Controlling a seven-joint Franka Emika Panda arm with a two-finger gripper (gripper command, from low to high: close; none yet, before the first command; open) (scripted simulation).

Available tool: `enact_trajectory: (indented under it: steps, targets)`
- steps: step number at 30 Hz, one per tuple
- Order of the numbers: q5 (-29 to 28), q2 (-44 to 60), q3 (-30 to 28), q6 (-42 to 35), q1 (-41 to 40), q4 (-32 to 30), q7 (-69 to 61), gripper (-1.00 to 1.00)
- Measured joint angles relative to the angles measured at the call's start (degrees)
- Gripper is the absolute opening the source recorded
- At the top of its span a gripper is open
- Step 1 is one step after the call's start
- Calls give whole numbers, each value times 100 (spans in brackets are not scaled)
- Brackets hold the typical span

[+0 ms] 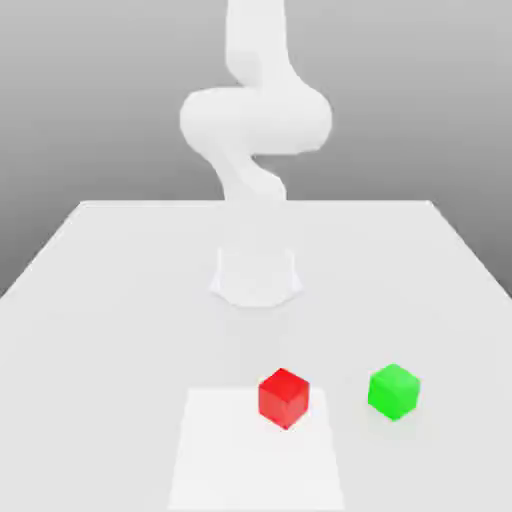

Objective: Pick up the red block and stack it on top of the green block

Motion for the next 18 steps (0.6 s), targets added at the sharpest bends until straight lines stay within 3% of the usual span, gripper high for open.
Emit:
enact_trajectory:
  steps: [18]
  targets:
    - [144, 3824, 1271, 2712, -684, -2866, 3924, 0]
